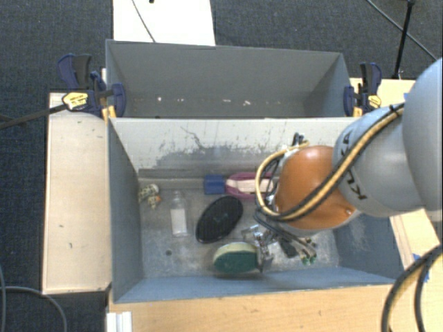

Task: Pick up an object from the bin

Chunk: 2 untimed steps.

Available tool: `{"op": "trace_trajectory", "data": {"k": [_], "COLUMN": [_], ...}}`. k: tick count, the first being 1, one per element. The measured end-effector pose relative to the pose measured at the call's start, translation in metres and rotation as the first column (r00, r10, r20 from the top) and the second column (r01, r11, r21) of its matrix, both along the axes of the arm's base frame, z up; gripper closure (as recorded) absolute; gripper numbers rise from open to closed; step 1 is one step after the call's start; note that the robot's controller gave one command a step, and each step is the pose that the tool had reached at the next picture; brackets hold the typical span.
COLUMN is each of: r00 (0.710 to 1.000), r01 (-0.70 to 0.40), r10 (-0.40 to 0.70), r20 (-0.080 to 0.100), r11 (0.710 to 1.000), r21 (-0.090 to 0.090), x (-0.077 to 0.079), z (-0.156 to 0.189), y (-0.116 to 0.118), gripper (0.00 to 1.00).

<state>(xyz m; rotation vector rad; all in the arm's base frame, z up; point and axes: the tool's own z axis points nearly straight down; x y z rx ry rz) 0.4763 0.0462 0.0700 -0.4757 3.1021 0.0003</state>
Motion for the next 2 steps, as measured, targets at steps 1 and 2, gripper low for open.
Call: {"op": "trace_trajectory", "data": {"k": [1,2], "r00": [1.000,0.788], "r01": [-0.014,-0.615], "r10": [0.014,0.615], "r20": [0.008,0.003], "r11": [1.000,0.788], "r21": [0.000,-0.004], "x": [0.018,0.029], "z": [0.113,0.183], "y": [-0.011,-0.007], "gripper": [1.00,1.00]}}
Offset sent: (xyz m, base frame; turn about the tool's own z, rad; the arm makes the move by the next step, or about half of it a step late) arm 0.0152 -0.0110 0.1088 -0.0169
